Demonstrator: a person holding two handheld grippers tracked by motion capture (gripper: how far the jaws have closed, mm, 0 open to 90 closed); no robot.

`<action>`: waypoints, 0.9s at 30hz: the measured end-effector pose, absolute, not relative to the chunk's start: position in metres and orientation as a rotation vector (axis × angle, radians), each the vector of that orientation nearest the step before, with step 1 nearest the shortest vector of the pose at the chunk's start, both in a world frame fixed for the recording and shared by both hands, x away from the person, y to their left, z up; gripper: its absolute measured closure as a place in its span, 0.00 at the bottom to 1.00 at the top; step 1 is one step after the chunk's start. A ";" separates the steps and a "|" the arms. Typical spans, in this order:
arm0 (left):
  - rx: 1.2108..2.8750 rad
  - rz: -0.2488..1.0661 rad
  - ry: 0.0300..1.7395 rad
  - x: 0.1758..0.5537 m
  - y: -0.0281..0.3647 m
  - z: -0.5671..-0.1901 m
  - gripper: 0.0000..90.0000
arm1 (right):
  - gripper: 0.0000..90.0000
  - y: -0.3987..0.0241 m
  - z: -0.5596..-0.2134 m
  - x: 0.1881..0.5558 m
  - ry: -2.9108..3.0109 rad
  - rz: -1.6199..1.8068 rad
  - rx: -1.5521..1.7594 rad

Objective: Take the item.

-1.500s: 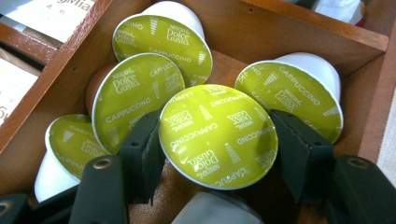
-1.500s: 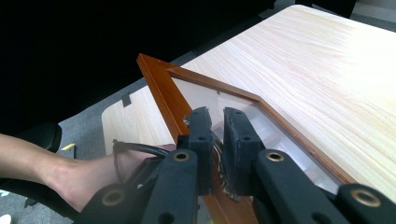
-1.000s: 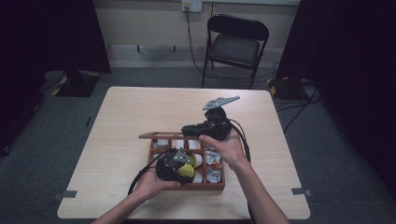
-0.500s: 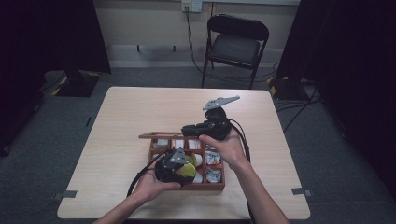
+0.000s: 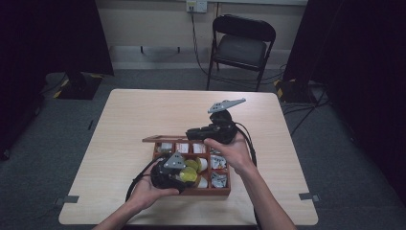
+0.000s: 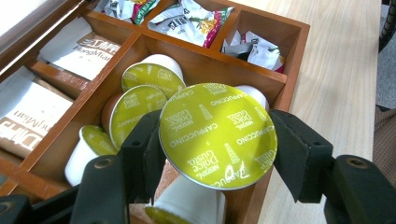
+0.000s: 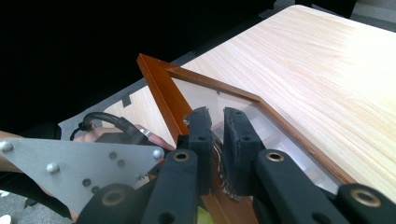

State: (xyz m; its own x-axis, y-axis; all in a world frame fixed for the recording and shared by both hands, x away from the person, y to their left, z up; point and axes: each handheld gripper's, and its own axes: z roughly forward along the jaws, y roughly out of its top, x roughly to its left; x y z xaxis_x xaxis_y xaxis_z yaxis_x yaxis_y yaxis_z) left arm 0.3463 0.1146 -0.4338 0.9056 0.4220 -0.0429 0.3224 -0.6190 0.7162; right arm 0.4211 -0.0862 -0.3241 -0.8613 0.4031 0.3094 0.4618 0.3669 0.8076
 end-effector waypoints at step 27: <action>2.196 0.217 0.538 0.334 0.167 -0.408 0.43 | 0.91 -0.086 -0.324 0.422 -2.548 -1.536 -0.807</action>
State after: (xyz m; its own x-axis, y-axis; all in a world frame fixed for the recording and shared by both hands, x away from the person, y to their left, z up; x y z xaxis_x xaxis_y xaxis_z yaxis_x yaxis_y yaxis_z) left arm 0.3336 0.1672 -0.4078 0.8926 0.4499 -0.0289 0.3036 -0.5527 0.7761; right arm 0.4216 -0.0862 -0.3240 -0.8612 0.4034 0.3093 0.4619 0.3670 0.8074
